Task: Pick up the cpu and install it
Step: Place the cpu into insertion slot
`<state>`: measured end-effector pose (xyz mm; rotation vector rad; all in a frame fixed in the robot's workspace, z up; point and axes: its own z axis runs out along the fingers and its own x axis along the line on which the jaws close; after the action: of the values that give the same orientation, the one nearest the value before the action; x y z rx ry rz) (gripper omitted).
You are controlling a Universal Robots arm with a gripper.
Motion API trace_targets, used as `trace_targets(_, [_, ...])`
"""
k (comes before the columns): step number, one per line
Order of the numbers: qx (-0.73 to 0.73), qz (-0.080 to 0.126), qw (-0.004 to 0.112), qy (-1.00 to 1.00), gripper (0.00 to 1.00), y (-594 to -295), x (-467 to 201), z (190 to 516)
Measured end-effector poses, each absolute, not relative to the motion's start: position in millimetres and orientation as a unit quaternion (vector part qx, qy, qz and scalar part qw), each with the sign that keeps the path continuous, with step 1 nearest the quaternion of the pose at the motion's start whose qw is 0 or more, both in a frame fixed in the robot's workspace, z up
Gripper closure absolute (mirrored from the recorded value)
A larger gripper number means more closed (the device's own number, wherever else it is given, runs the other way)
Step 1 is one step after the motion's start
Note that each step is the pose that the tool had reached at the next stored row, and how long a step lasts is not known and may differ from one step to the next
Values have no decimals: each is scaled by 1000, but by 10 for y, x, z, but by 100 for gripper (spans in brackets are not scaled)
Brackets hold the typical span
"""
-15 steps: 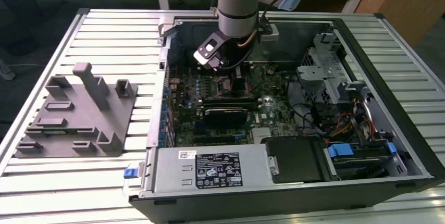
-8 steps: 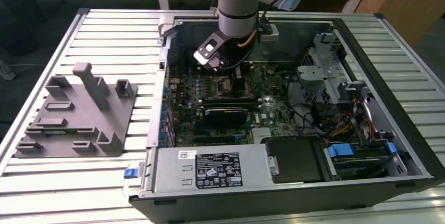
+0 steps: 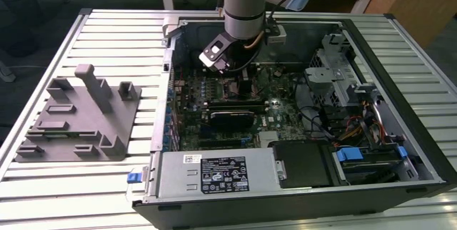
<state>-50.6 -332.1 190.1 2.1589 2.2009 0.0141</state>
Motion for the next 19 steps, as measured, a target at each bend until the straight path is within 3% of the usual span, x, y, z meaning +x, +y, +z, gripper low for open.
trace_targets(12, [700,5,29,714,39,-3321,-506,1921])
trace_targets(14, [700,4,29,714,40,-3321,-506,1922])
trace_targets(15, [700,4,29,714,46,-3321,-506,1922])
trace_targets(19, [700,5,29,714,46,-3321,-505,1922])
